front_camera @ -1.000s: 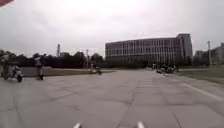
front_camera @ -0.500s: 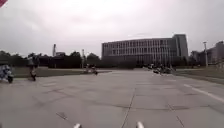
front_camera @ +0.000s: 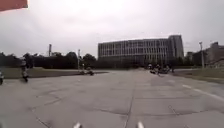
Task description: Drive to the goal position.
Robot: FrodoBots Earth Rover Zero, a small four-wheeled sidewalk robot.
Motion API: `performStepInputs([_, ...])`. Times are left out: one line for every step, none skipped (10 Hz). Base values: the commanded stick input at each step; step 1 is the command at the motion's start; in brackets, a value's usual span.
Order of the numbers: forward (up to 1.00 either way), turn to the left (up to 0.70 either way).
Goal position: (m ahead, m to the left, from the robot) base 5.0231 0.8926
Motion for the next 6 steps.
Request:
performStepInputs([0.45, -0.27])
performStepInputs([0.45, -0.27])
performStepInputs([0.45, -0.27])
performStepInputs([0.45, -0.27])
performStepInputs([0.45, -0.11])
performStepInputs([0.45, 0.00])
